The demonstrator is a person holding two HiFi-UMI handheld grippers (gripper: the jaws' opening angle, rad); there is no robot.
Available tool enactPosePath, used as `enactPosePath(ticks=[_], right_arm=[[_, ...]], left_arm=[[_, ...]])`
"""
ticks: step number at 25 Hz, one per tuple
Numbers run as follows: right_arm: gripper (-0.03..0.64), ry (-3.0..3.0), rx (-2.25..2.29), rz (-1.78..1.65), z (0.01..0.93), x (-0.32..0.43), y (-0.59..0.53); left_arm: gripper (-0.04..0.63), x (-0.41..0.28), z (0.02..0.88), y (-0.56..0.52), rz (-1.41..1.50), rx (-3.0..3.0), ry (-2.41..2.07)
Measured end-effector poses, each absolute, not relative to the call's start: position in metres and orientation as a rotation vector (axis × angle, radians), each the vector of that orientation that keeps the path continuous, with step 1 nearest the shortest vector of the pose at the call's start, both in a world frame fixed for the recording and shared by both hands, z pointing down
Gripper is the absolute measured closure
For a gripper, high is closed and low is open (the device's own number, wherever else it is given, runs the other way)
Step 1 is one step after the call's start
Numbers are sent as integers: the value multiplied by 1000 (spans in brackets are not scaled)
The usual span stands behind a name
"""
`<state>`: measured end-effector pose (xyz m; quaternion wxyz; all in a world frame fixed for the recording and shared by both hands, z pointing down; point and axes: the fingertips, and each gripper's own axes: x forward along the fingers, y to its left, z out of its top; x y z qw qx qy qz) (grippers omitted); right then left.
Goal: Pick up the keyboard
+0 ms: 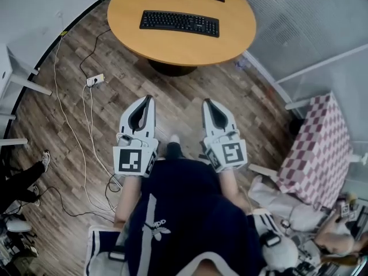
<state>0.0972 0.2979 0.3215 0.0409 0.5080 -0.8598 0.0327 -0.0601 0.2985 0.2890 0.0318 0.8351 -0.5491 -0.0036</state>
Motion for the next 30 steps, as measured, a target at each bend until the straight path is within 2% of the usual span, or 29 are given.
enactPosePath(ticks=[20, 30], right_arm=[[611, -2635, 1550, 197, 336, 138, 230], [611, -2579, 1605, 238, 340, 128, 152]], left_arm=[[591, -32, 297, 229, 30, 2527, -1746], [591, -50, 300, 138, 50, 2548, -1692]])
